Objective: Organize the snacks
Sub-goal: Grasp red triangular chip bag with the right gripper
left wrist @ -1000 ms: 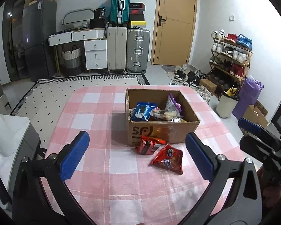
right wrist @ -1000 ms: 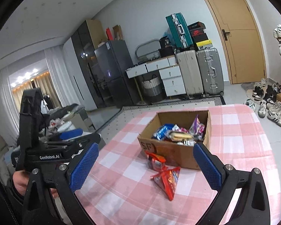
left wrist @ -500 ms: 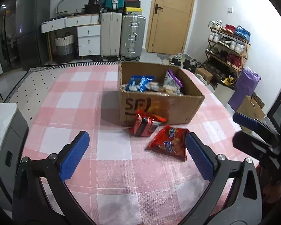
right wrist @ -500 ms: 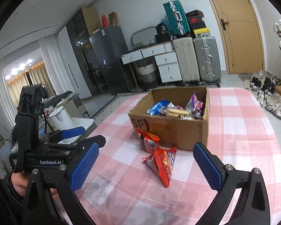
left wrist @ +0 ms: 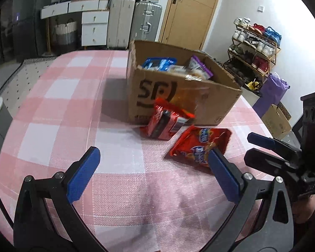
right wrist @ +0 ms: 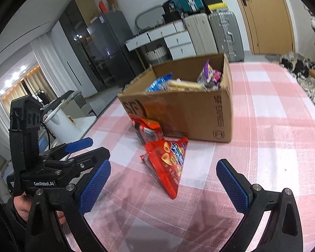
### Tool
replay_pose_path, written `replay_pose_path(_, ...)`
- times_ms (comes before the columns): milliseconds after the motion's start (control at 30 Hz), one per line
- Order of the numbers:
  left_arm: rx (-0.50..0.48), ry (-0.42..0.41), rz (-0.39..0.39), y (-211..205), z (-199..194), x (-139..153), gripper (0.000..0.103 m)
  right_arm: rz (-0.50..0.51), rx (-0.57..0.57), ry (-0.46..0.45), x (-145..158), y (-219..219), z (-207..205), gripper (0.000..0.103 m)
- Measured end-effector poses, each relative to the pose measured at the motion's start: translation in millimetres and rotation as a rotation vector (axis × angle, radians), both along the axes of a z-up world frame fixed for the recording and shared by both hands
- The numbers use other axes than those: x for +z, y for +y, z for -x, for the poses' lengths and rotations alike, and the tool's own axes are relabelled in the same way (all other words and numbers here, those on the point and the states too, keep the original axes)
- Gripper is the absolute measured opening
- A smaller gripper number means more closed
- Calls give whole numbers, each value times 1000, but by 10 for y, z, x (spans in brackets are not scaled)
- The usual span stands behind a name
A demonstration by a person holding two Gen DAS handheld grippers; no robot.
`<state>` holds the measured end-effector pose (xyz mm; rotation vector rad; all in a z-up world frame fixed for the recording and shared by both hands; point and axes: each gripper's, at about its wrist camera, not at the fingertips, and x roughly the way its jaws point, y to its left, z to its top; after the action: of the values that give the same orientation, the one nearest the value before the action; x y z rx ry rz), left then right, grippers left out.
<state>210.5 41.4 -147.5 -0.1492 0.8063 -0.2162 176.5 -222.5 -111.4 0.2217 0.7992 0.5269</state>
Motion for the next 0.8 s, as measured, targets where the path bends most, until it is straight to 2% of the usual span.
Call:
replay_pose_path(333, 11, 38, 44, 127, -153, -373, 102, 27, 13, 85, -336, 183, -303, 102)
replay_pose_path(633, 45, 65, 74, 294, -166, -466, 102, 55, 26, 95, -460, 409, -532, 101)
replay_pose_path(700, 50, 74, 83, 317, -191, -491, 102, 57, 42, 99, -481, 462, -556, 95)
replay_pose_path(800, 57, 78, 82, 343, -198, -499, 102, 62, 57, 106, -500, 542, -599, 81)
